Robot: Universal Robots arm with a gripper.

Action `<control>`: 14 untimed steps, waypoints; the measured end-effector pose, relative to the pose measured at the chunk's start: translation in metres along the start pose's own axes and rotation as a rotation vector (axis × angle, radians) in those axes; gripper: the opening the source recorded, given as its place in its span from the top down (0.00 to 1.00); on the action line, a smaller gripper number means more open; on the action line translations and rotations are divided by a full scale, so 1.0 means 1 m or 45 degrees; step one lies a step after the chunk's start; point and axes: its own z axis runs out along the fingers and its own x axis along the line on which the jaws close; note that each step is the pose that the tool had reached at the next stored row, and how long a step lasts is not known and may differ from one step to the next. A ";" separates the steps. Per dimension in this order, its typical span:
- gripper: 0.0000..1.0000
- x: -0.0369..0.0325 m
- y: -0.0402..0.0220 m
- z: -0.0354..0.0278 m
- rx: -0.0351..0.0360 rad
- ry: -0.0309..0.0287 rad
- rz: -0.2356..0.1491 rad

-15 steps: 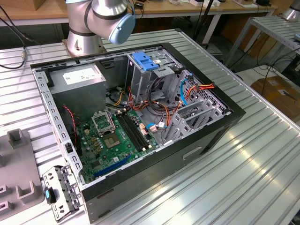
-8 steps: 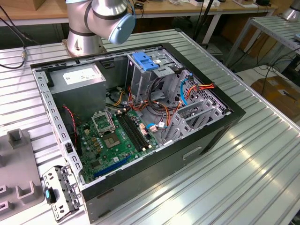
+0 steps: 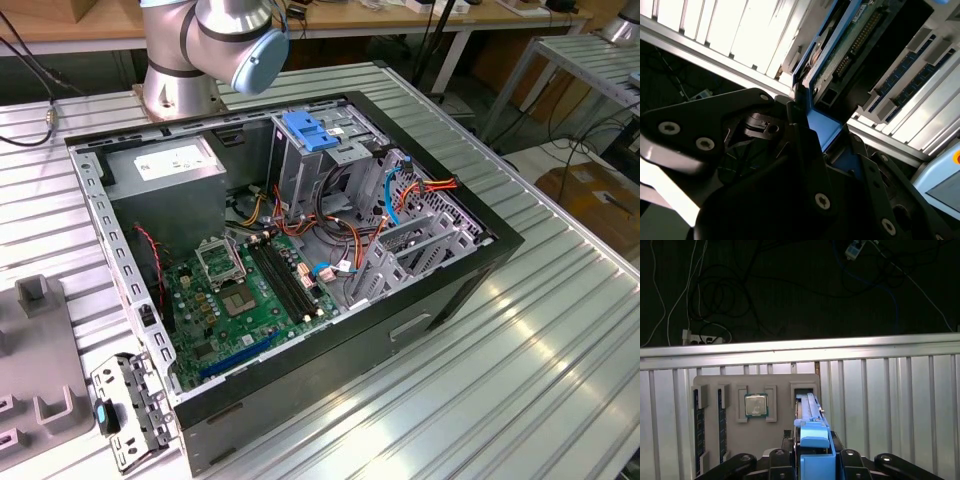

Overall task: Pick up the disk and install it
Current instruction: 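Pick up the disk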

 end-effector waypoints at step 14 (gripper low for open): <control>0.63 0.0000 0.0000 -0.0027 0.0001 -0.0001 0.000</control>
